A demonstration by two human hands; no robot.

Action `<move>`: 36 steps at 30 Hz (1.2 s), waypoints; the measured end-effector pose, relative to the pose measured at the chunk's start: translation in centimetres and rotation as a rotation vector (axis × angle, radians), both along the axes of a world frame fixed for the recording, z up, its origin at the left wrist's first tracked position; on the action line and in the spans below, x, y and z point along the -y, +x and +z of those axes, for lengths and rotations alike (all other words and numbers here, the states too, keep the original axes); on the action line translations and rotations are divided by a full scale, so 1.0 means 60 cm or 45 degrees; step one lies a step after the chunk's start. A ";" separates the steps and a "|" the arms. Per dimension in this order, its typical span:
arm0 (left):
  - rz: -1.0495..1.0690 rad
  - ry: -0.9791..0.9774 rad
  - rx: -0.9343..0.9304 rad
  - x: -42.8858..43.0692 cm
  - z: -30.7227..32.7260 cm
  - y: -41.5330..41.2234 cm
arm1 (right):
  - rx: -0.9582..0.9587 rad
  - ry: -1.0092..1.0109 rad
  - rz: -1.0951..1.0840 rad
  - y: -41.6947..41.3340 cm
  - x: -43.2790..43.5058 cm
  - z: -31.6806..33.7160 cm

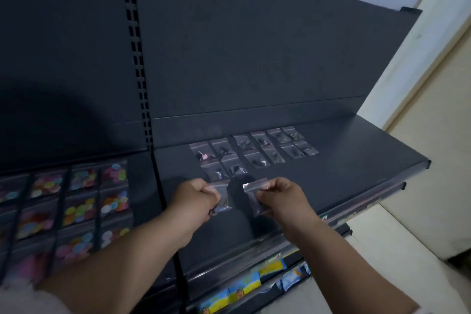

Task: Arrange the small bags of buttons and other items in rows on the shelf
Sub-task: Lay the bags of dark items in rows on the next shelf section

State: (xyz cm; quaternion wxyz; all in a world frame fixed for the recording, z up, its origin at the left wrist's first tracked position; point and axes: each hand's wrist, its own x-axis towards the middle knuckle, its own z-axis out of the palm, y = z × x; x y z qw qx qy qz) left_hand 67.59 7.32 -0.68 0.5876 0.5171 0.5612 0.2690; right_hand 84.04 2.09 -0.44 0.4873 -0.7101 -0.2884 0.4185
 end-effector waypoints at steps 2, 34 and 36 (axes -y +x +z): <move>0.049 -0.004 -0.017 -0.004 -0.007 0.017 | 0.008 -0.011 0.057 0.018 -0.019 -0.006; -0.146 0.917 -1.141 0.014 -0.091 0.109 | 1.197 0.670 1.398 0.162 -0.116 -0.066; -0.176 0.931 -1.132 0.013 -0.094 0.107 | 1.211 0.678 1.387 0.163 -0.116 -0.069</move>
